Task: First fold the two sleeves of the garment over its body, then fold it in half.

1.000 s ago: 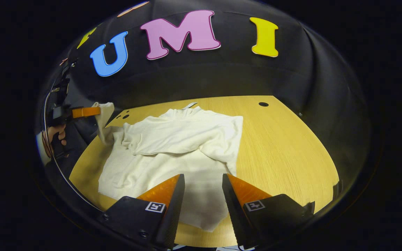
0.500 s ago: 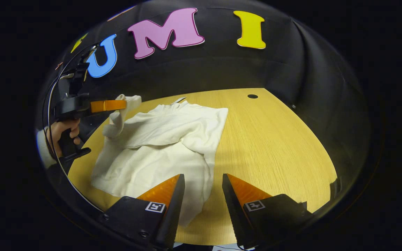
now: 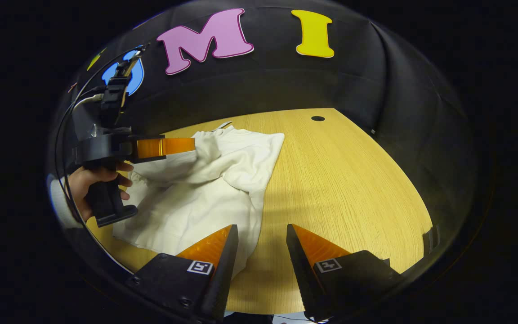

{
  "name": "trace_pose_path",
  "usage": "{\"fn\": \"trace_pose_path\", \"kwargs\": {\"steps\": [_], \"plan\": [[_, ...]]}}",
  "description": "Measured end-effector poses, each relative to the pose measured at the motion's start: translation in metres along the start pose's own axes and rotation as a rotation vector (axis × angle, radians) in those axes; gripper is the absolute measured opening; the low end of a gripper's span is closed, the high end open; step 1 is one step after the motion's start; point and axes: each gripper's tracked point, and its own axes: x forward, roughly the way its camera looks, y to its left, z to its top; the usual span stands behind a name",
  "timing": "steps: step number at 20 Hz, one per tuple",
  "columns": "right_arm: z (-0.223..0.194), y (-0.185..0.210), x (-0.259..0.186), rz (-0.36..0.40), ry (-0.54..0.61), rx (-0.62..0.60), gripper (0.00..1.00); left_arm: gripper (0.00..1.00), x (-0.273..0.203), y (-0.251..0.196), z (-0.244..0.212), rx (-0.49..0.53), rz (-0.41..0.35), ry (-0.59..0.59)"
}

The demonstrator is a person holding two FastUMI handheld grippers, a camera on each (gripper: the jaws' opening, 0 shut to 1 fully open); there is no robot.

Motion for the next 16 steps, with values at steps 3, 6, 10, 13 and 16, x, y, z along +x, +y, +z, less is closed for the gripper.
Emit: {"fn": "trace_pose_path", "kwargs": {"steps": [3,6,10,13,16], "plan": [[-0.003,0.002,0.000,-0.001,0.009,0.007,0.68,0.58,-0.015,-0.025,-0.008,0.048,-0.070,-0.018],[-0.009,0.010,0.001,0.008,0.022,0.011,0.68,0.72,-0.044,-0.026,-0.028,0.017,-0.100,0.001],[-0.021,0.024,0.000,0.030,0.051,0.016,0.63,0.86,-0.092,0.012,-0.064,-0.045,-0.036,0.047],[-0.030,0.032,-0.005,0.047,0.083,0.016,0.76,0.87,-0.128,0.050,-0.091,-0.088,0.044,0.080],[-0.040,0.036,-0.008,0.058,0.123,0.011,0.85,0.88,-0.160,0.089,-0.115,-0.123,0.145,0.105]]}}
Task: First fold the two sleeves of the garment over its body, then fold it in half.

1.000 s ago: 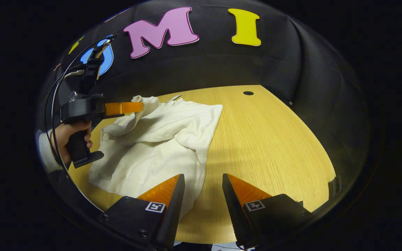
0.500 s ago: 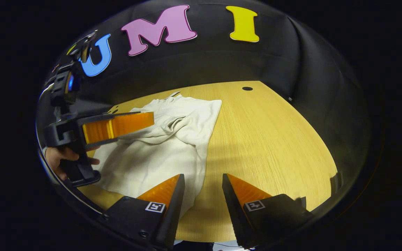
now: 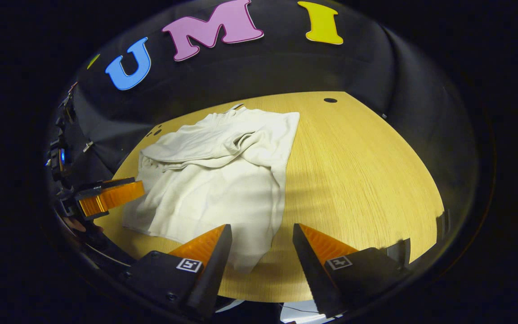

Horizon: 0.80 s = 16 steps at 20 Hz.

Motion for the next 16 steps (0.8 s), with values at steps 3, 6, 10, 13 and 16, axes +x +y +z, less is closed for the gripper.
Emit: {"fn": "trace_pose_path", "kwargs": {"steps": [3,6,10,13,16], "plan": [[-0.012,-0.001,0.000,-0.016,0.041,-0.015,0.88,0.88,-0.018,0.040,-0.030,-0.084,0.093,0.053],[-0.026,0.000,0.002,-0.034,0.092,-0.025,0.95,0.88,-0.030,0.075,-0.053,-0.157,0.184,0.118],[-0.037,0.005,0.010,-0.042,0.132,-0.030,0.95,0.88,-0.036,0.104,-0.070,-0.148,0.265,0.175],[-0.038,0.005,0.016,-0.057,0.138,-0.039,0.95,0.89,-0.032,0.113,-0.082,-0.129,0.279,0.207],[-0.039,0.008,0.026,-0.060,0.147,-0.043,0.95,0.88,-0.025,0.112,-0.089,-0.131,0.267,0.246]]}}
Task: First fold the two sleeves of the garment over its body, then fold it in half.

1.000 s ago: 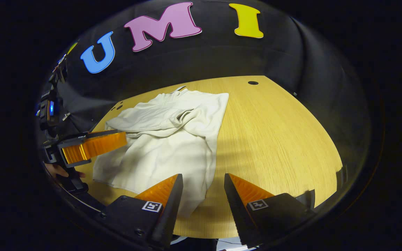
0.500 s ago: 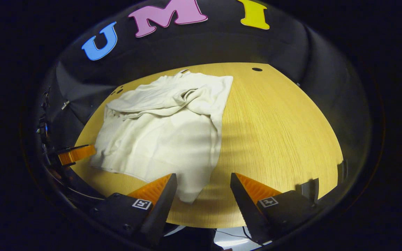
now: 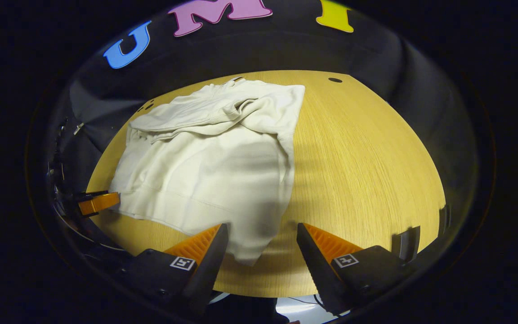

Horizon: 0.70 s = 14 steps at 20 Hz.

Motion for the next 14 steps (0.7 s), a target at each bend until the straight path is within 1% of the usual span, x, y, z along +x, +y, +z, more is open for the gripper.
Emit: {"fn": "trace_pose_path", "kwargs": {"steps": [2,3,4,5,6,7,8,9,11,12,13,14], "plan": [[-0.003,0.003,0.008,-0.005,0.015,-0.029,0.95,0.91,0.002,0.002,0.000,0.029,0.009,-0.004],[-0.005,0.001,0.011,-0.023,0.027,-0.056,0.95,0.92,0.009,0.002,-0.002,0.048,0.009,-0.001],[-0.001,0.002,0.015,-0.034,0.014,-0.092,0.96,0.93,0.011,0.000,0.001,0.060,0.009,-0.011],[-0.002,0.005,0.013,-0.035,0.019,-0.111,0.95,0.94,0.011,0.001,-0.001,0.047,0.015,-0.008],[-0.002,0.007,0.015,-0.030,0.015,-0.105,0.95,0.94,0.010,0.001,0.000,0.036,0.020,-0.016],[-0.002,0.012,0.016,-0.026,0.012,-0.097,0.93,0.93,0.010,-0.001,-0.002,0.045,0.011,-0.014],[-0.003,0.018,0.017,-0.004,0.012,-0.108,0.77,0.90,0.012,-0.008,-0.001,0.069,-0.022,-0.020],[-0.002,0.027,0.017,0.034,0.005,-0.116,0.67,0.67,0.011,-0.015,-0.002,0.076,-0.048,-0.018],[-0.004,0.031,0.018,0.033,0.002,-0.142,0.16,0.19,0.013,-0.018,-0.002,0.101,-0.053,0.004],[-0.004,0.032,0.016,0.048,0.007,-0.157,0.11,0.19,0.013,-0.018,-0.003,0.128,-0.056,0.024],[-0.004,0.032,0.014,0.059,0.014,-0.158,0.11,0.15,0.012,-0.019,0.000,0.137,-0.063,0.031],[-0.003,0.031,0.009,0.070,0.014,-0.145,0.11,0.13,0.010,-0.017,-0.001,0.130,-0.069,0.050]]}}
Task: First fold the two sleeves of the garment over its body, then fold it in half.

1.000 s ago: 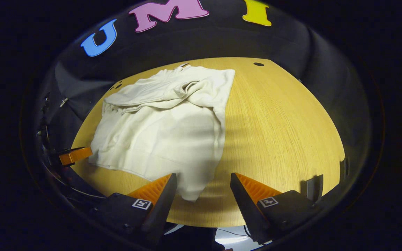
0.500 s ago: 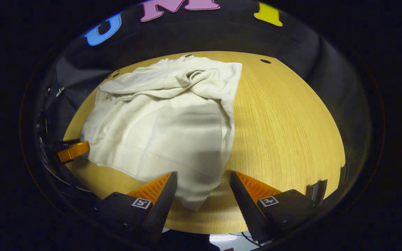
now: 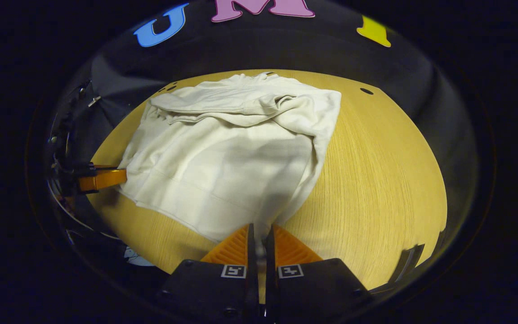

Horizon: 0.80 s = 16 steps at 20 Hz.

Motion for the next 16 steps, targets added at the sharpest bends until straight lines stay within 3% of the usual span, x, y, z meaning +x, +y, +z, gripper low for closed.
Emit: {"fn": "trace_pose_path", "kwargs": {"steps": [6,10,16], "plan": [[0.022,-0.017,-0.035,0.043,-0.035,0.087,0.11,0.08,-0.023,0.007,0.013,-0.074,-0.092,0.070],[0.048,-0.013,-0.056,0.098,-0.087,0.139,0.11,0.08,-0.041,0.012,0.041,-0.083,-0.102,0.045],[0.143,-0.014,-0.083,0.096,-0.321,0.150,0.11,0.06,-0.057,0.013,0.111,-0.121,-0.129,-0.068]]}}
